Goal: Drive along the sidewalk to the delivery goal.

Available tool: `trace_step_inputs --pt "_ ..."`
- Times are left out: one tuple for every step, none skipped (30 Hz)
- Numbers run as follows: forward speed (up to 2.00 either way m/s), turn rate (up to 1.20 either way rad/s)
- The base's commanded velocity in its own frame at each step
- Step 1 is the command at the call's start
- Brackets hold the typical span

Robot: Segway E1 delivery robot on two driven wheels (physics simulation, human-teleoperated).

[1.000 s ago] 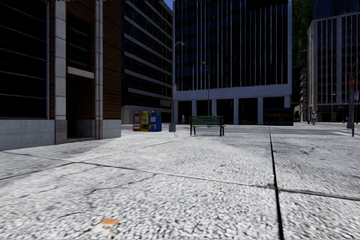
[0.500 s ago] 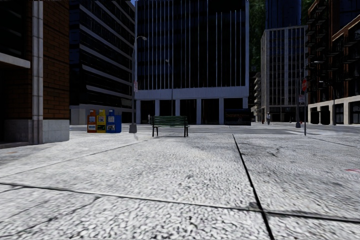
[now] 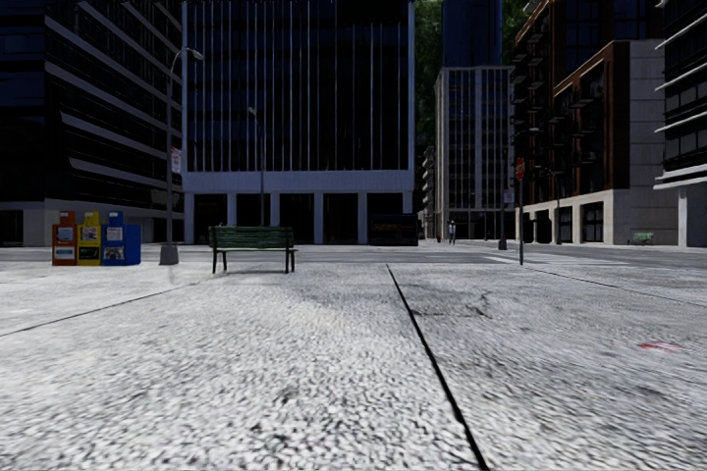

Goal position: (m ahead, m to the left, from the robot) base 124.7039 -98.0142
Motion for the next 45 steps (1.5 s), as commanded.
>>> trace_step_inputs --pt "1.61 -0.49" --pt "1.61 -0.49" --pt "1.61 -0.49" --pt "1.61 -0.49" --pt "1.61 -0.49" --pt "1.61 -0.49" --pt "1.61 -0.49" --pt "1.61 -0.49" --pt "1.67 -0.49" --pt "1.67 -0.49" --pt "1.75 -0.49" --pt "1.80 -0.49" --pt "1.82 -0.49" --pt "1.82 -0.49" --pt "1.83 -0.49" --pt "1.83 -0.49" --pt "1.83 -0.49" --pt "1.83 -0.49" --pt "1.83 -0.49" --pt "1.84 -0.49" --pt "1.84 -0.49" --pt "1.84 -0.49" --pt "1.84 -0.49" --pt "1.84 -0.49" --pt "1.84 -0.49" --pt "1.84 -0.49" --pt "1.84 -0.49" --pt "1.84 -0.49" --pt "1.84 -0.49" --pt "1.84 -0.49" --pt "1.84 -0.49" --pt "1.84 -0.49" --pt "1.84 -0.49" --pt "1.84 -0.49" --pt "1.85 -0.49" --pt "1.85 -0.49" --pt "1.85 -0.49" --pt "1.86 -0.49" --pt "1.86 -0.49" --pt "1.86 -0.49" --pt "1.86 -0.49" --pt "1.87 -0.49" --pt "1.87 -0.49" --pt "1.87 -0.49" --pt "1.87 -0.49"
